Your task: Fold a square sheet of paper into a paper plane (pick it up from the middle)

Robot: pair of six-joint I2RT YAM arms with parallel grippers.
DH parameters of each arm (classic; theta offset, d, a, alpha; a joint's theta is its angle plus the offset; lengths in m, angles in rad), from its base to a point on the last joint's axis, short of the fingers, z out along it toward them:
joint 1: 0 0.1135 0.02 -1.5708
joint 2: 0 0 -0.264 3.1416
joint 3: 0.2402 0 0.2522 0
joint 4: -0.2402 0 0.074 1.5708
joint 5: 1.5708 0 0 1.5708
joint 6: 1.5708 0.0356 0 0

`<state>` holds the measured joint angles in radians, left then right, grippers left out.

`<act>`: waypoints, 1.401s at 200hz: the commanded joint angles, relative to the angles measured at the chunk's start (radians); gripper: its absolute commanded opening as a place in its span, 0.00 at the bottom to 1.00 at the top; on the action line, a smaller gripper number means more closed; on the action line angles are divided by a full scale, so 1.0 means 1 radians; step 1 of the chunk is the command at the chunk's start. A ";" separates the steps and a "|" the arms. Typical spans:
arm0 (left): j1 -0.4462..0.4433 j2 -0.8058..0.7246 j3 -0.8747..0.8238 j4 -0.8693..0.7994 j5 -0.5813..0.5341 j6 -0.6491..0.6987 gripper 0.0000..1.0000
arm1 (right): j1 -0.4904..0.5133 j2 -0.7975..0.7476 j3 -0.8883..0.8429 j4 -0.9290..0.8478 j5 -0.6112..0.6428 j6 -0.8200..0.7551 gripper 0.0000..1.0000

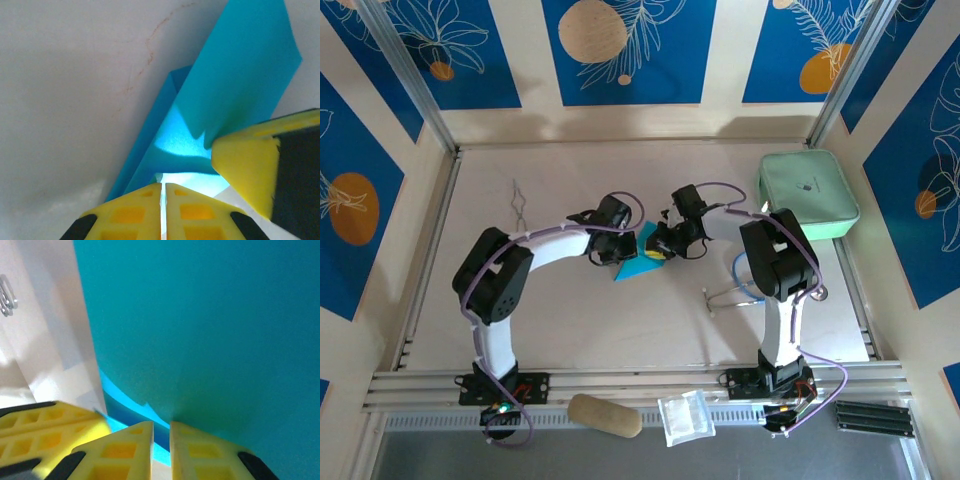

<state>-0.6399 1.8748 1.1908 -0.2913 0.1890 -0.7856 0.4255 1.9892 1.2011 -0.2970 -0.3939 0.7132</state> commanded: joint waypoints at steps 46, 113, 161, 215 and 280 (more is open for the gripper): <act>0.002 0.011 -0.065 0.006 0.000 -0.037 0.07 | 0.003 0.061 0.088 -0.127 0.012 -0.138 0.17; 0.001 0.031 -0.093 0.021 -0.030 -0.208 0.05 | -0.046 -0.107 -0.015 -0.027 0.023 0.008 0.26; -0.005 0.000 -0.149 0.089 -0.028 -0.360 0.06 | -0.076 -0.234 -0.169 0.030 0.093 0.225 0.37; -0.008 0.004 -0.175 0.108 -0.019 -0.403 0.06 | -0.020 -0.143 -0.106 -0.028 0.124 0.261 0.39; -0.008 0.016 -0.175 0.121 0.000 -0.400 0.06 | 0.010 -0.074 -0.042 -0.053 0.140 0.245 0.38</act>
<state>-0.6403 1.8652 1.0481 -0.1265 0.1833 -1.1740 0.4309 1.8969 1.1221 -0.3084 -0.2665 0.9546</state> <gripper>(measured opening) 0.063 0.386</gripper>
